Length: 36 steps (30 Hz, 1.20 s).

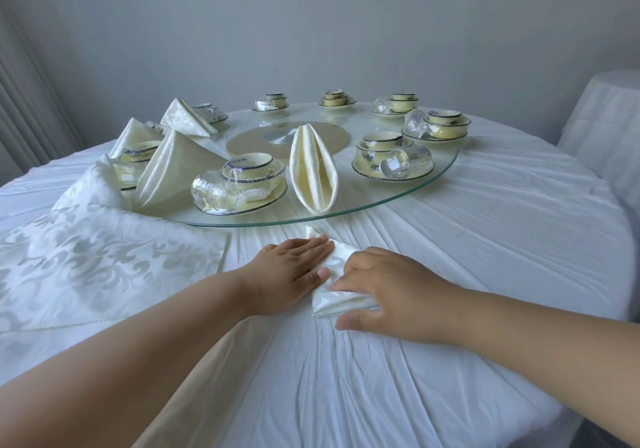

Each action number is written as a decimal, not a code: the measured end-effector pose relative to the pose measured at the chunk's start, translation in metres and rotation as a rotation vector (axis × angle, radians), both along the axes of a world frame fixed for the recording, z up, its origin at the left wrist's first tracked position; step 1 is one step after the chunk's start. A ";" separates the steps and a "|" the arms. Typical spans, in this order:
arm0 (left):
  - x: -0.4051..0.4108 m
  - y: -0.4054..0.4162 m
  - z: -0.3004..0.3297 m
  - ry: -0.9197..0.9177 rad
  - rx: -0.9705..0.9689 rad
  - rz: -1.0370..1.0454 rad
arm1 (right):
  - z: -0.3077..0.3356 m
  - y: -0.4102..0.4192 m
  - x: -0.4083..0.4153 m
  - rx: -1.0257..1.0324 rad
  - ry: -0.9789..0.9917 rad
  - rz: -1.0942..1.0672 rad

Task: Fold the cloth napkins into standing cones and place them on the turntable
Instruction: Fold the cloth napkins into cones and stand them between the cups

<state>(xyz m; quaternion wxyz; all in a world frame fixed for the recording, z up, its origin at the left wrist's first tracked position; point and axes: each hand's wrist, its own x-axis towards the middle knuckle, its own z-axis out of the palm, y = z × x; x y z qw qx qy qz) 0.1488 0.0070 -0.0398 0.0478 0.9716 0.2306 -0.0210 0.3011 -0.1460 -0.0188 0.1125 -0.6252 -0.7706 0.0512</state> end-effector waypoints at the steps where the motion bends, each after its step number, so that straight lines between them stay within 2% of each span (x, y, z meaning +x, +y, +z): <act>1: 0.000 0.000 0.000 0.004 -0.003 0.001 | -0.004 0.002 0.001 0.043 0.005 0.004; 7: 0.001 0.000 0.004 0.034 -0.001 -0.005 | -0.019 0.005 0.003 0.318 0.007 0.073; 11: 0.001 0.001 0.006 0.045 -0.042 0.002 | -0.025 0.007 0.008 0.348 0.004 0.102; 15: 0.000 0.000 0.011 -0.014 -0.139 0.034 | -0.031 0.012 0.004 0.484 -0.153 0.066; 17: -0.001 0.000 0.012 -0.101 -0.281 0.059 | -0.031 0.014 0.001 0.513 -0.168 0.024; 19: -0.004 0.001 0.016 -0.316 -0.578 0.042 | -0.026 0.015 0.000 0.470 -0.054 -0.057; 21: -0.010 0.002 0.022 -0.451 -0.705 0.021 | -0.020 0.016 0.006 0.366 0.105 -0.173; 23: -0.014 0.005 0.028 -0.450 -0.615 -0.051 | -0.017 0.016 0.011 0.307 0.260 -0.227; 27: -0.005 0.004 0.024 -0.435 -0.346 -0.140 | -0.009 0.019 0.018 0.367 0.505 -0.253; 31: 0.010 -0.002 0.021 -0.644 -0.311 -0.066 | 0.005 0.015 0.022 0.367 0.804 -0.268; 33: 0.014 -0.006 0.027 -0.718 -0.321 -0.050 | 0.012 0.010 0.023 0.316 0.780 -0.254; 36: 0.016 -0.013 0.040 -0.735 -0.406 -0.050 | 0.020 0.006 0.024 0.342 0.503 -0.342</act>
